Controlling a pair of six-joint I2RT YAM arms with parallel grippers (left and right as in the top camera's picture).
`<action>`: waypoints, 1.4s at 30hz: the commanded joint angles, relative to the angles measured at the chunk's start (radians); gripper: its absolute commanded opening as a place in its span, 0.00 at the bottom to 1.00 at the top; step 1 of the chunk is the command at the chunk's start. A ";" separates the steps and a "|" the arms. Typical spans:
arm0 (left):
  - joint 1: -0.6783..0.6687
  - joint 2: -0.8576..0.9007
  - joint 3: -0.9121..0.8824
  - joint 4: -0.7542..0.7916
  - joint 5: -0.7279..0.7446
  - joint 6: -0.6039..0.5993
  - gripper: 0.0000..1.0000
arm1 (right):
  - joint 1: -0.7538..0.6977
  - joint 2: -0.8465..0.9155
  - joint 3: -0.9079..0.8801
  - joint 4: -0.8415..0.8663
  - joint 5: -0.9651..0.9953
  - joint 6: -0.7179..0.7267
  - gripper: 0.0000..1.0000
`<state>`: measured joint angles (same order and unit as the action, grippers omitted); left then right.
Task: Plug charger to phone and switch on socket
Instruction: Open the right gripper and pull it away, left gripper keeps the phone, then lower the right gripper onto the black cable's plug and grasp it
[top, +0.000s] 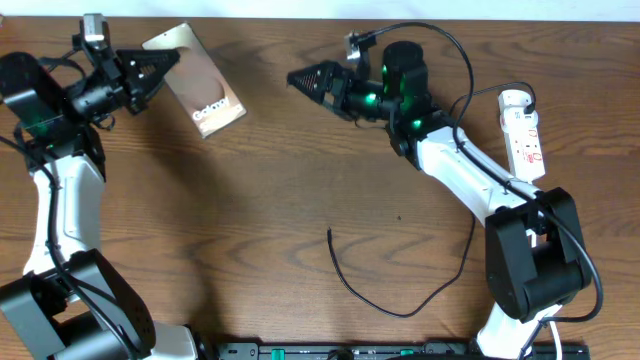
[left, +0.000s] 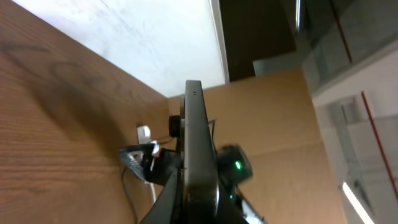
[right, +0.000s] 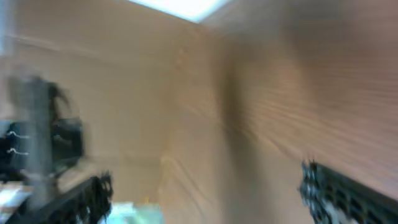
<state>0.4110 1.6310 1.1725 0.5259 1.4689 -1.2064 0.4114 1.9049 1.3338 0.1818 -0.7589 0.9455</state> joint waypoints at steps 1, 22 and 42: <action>0.016 -0.001 0.009 0.011 0.103 0.063 0.07 | 0.003 -0.011 0.069 -0.187 0.026 -0.273 0.99; 0.043 0.030 0.009 0.003 0.102 0.159 0.07 | 0.150 -0.011 0.179 -1.040 0.527 -0.506 0.86; 0.075 0.097 0.009 -0.001 0.103 0.159 0.07 | 0.333 0.047 0.118 -1.339 0.677 -0.406 0.72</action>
<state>0.4835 1.7321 1.1728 0.5205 1.5471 -1.0637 0.7231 1.9125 1.4746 -1.1584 -0.0708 0.5251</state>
